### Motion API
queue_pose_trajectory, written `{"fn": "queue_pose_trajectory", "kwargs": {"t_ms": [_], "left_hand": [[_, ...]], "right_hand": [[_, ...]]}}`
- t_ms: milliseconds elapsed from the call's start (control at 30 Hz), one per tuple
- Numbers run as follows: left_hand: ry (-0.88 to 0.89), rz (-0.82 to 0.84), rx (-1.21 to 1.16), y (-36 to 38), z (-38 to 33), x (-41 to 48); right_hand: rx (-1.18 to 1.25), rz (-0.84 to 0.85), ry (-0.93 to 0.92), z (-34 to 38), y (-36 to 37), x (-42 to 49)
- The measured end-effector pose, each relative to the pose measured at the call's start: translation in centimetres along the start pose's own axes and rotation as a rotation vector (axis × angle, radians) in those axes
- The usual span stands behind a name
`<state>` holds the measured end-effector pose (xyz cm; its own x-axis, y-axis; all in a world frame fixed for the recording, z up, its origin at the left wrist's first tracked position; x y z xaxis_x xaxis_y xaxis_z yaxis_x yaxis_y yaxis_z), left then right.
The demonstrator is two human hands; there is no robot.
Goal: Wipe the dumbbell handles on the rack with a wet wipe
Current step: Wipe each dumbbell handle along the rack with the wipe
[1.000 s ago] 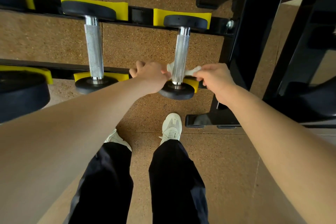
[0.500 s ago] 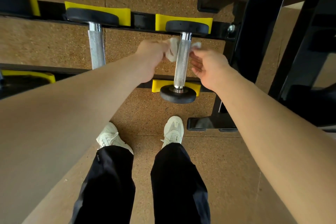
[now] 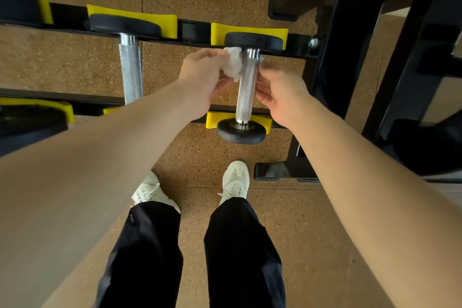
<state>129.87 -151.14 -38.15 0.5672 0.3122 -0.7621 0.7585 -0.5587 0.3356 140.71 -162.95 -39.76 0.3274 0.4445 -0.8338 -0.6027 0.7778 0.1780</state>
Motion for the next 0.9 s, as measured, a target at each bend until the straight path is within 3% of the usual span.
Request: {"fn": "queue_pose_trajectory", "kwargs": {"t_ms": [167, 233, 333, 400, 467, 667, 833, 900], "left_hand": [[-0.014, 0.069, 0.128, -1.3, 0.7, -3.8], [-0.026, 0.078, 0.241, -2.1, 1.1, -5.6], [-0.018, 0.126, 0.295, -3.4, 0.9, -8.3], [0.014, 0.139, 0.306, -4.4, 0.4, -10.3], [0.069, 0.116, 0.295, -5.9, -0.1, -11.9], [0.079, -0.017, 0.263, -11.4, 0.6, -14.0], [0.032, -0.038, 0.209, -15.4, 0.4, -14.0], [0.051, -0.141, 0.29, -17.6, -0.7, -13.8]], "right_hand": [[-0.388, -0.055, -0.206, 0.2, -0.5, -3.9], [-0.479, 0.103, -0.28, -0.1, 1.1, -5.6], [-0.585, 0.372, -0.242, -1.2, 4.8, -7.5], [-0.651, 0.473, -0.212, -2.3, 6.8, -8.2], [-0.526, 0.506, -0.156, -3.4, 8.5, -8.7], [0.005, 0.5, 0.023, -6.4, 13.9, -8.3], [-0.095, 0.337, -0.066, -7.6, 17.5, -7.4], [-0.338, 0.248, -0.099, -8.1, 18.3, -6.8]]}}
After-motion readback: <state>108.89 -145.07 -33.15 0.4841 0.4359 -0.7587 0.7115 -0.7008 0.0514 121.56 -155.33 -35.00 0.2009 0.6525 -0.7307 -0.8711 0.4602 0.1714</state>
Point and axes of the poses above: each hand's wrist, its own x-axis towards the middle knuckle, its own y-axis out of the palm, z = x × y, the point moved 5 cm from there along x, towards the middle knuckle, and after that the axes turned 15 degrees about z, right-handed, at the moved point
